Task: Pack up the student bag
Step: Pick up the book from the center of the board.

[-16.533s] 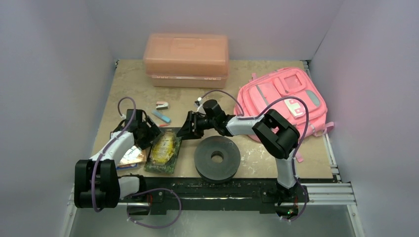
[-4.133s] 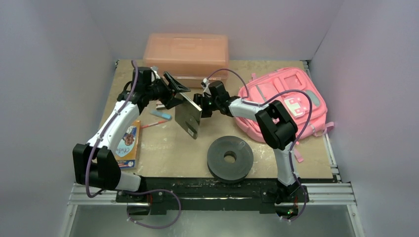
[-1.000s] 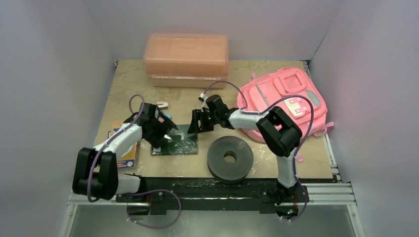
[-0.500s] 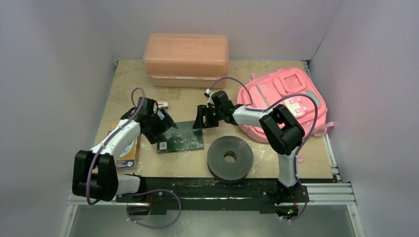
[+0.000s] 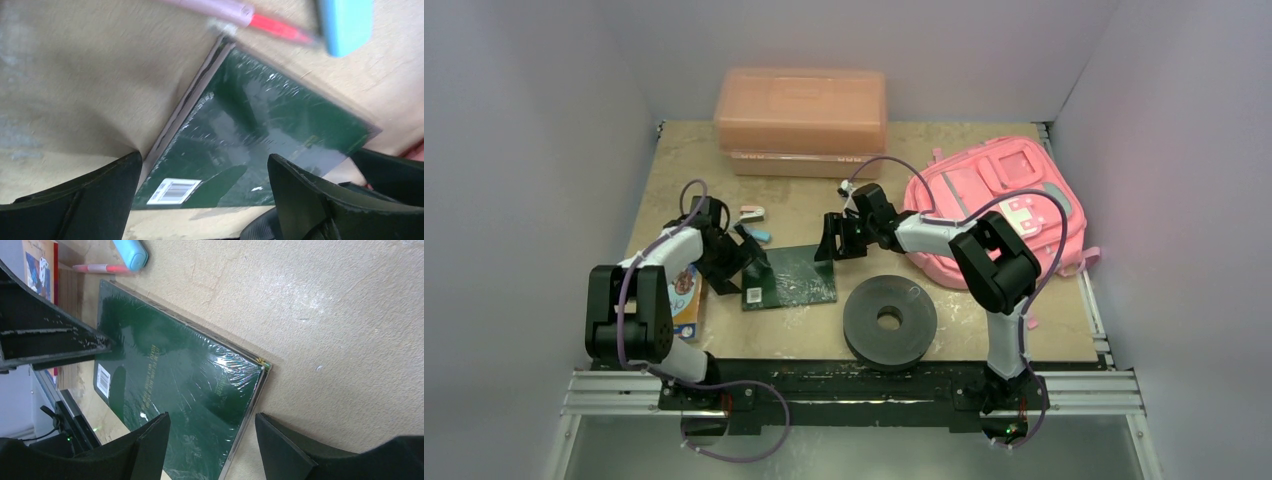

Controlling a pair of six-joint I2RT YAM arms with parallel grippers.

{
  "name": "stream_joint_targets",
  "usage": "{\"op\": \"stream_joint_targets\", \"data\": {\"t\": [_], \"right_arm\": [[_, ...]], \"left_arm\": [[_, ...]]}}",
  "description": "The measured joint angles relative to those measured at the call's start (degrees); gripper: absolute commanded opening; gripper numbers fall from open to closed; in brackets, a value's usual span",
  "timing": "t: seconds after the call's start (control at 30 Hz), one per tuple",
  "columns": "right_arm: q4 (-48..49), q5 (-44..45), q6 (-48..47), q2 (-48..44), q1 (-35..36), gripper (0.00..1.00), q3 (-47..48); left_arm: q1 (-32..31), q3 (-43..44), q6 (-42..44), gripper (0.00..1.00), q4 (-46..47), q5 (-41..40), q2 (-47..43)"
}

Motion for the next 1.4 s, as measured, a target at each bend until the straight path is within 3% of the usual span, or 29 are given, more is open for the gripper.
{"op": "stream_joint_targets", "data": {"t": [0.23,0.47,0.8,1.17,1.4], "right_arm": [[0.0,-0.61,0.0,0.0,-0.07,0.66,-0.09],[0.35,0.42,0.02,0.0,-1.55,0.63,-0.09],[1.18,3.87,-1.05,0.0,-1.73,0.63,0.0],[2.49,4.94,-0.9,-0.24,-2.19,0.65,-0.02],[2.71,5.14,-1.2,-2.29,-2.03,0.67,-0.02]], "left_arm": [[-0.92,-0.11,-0.02,0.83,2.56,2.71,0.22],[-4.61,-6.71,-1.73,0.67,5.66,4.26,-6.54],[-8.39,-5.14,-5.25,0.66,0.5,7.63,-21.64],[-14.25,5.97,-7.5,0.68,-7.26,8.74,-19.45],[-16.39,12.31,-10.16,0.7,-7.32,10.88,-18.93]]}}
